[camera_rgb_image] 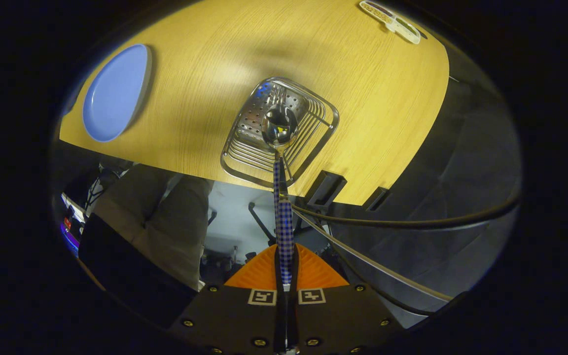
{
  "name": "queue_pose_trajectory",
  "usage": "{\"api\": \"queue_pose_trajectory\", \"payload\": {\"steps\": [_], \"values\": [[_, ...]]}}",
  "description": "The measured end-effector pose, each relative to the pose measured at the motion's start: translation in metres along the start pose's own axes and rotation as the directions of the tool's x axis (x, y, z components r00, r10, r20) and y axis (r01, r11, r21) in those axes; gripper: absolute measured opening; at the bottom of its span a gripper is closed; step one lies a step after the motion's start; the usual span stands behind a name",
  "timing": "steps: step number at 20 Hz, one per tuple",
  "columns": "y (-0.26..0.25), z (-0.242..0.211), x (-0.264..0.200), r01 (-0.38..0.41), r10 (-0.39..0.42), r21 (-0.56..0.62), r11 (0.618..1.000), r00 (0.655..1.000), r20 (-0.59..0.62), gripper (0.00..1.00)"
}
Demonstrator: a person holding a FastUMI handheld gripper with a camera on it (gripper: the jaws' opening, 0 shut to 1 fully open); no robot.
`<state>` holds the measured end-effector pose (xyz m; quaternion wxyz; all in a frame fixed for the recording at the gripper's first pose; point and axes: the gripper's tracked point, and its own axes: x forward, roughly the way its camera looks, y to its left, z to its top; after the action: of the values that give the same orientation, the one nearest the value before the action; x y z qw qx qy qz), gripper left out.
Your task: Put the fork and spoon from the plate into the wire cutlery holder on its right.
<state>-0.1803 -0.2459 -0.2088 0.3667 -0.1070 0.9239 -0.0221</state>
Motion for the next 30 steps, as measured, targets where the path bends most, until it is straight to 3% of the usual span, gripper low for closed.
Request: {"api": "queue_pose_trajectory", "payload": {"steps": [7, 20, 22, 25, 27, 30], "values": [[0.002, 0.004, -0.01, -0.015, 0.013, -0.019, 1.0, 0.995, -0.1, 0.05], [0.0, 0.028, -0.022, -0.03, 0.031, 0.008, 1.0, 0.994, -0.102, 0.13], [-0.003, 0.025, -0.019, -0.028, 0.029, 0.014, 1.0, 0.994, -0.102, 0.19], [-0.004, 0.029, -0.025, -0.041, 0.043, 0.025, 0.999, 0.996, -0.081, 0.45], [-0.005, 0.031, -0.034, -0.052, 0.053, 0.032, 0.998, 0.997, -0.061, 0.47], [-0.009, 0.025, -0.056, -0.076, 0.076, 0.06, 0.995, 0.997, 0.006, 0.7]]}}
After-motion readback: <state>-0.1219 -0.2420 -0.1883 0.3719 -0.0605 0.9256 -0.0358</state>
